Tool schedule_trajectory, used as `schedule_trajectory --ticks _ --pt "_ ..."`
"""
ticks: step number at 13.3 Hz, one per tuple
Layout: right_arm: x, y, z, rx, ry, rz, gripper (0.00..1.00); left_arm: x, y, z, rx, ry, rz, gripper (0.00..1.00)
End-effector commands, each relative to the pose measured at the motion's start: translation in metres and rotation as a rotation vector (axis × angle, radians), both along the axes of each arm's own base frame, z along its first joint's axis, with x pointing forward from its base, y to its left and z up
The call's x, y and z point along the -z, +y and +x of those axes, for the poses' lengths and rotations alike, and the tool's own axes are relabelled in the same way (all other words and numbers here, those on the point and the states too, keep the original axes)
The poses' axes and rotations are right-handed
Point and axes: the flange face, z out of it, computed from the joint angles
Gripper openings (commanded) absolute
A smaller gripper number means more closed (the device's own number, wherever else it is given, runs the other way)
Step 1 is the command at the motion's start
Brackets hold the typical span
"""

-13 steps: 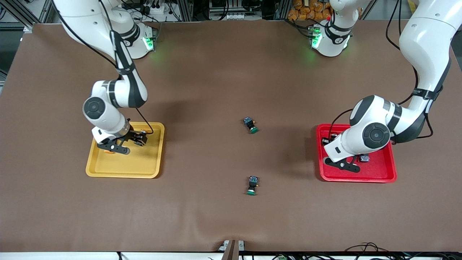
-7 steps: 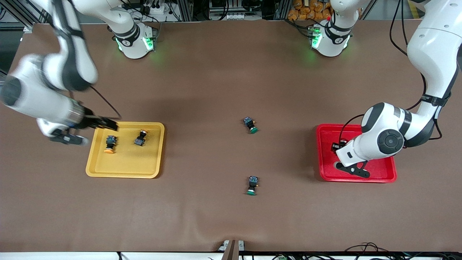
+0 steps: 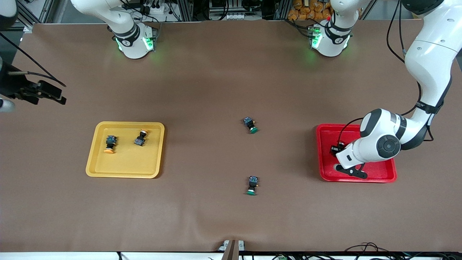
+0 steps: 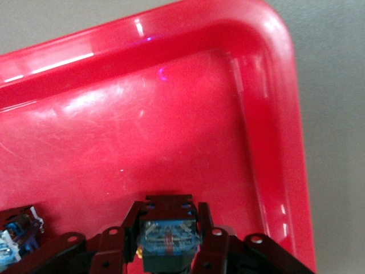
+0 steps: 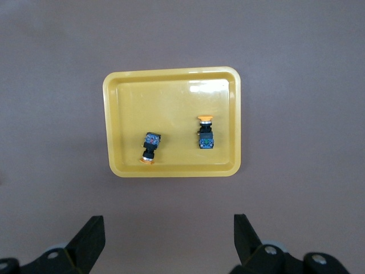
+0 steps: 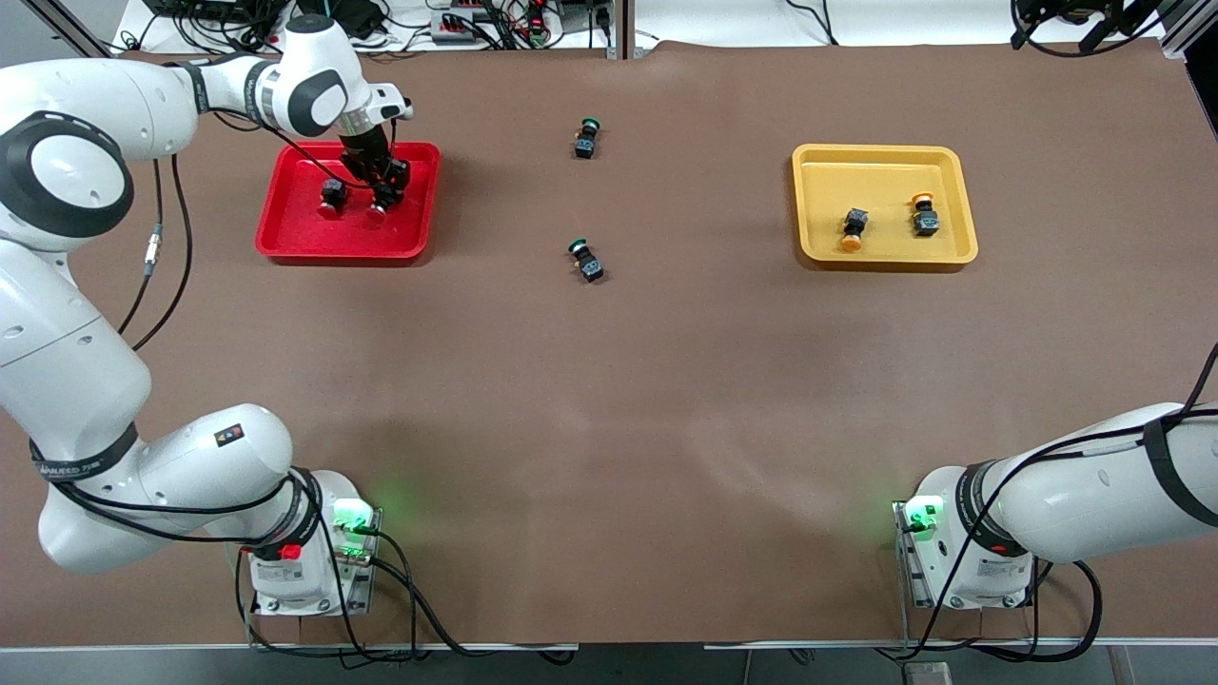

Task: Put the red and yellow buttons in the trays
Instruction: 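Release the yellow button in the tray while the left gripper releases red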

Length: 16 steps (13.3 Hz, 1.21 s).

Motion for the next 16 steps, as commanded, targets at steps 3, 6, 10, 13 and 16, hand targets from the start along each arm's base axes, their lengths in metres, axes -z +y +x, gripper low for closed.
schedule_trajectory --ticks 3,6,10,13,16 --pt "-0.009 0.007 0.011 -0.02 -0.018 -0.024 1.0 -0.017 0.008 0.005 0.01 -0.037 0.027 1.0" --pt "-0.016 0.015 0.011 -0.039 -0.026 -0.031 1.0 -0.081 0.002 0.008 0.018 -0.06 0.092 1.0" --pt "-0.014 0.005 0.01 -0.053 -0.024 -0.034 1.0 -0.196 -0.016 0.009 -0.02 -0.007 0.124 1.0" --pt "-0.01 0.007 0.008 -0.091 -0.015 -0.059 1.0 -0.282 -0.021 0.004 -0.046 0.045 0.117 1.0" --pt "0.0 0.023 -0.004 -0.163 0.007 -0.092 1.0 -0.35 -0.032 -0.018 -0.051 -0.027 0.176 1.0"
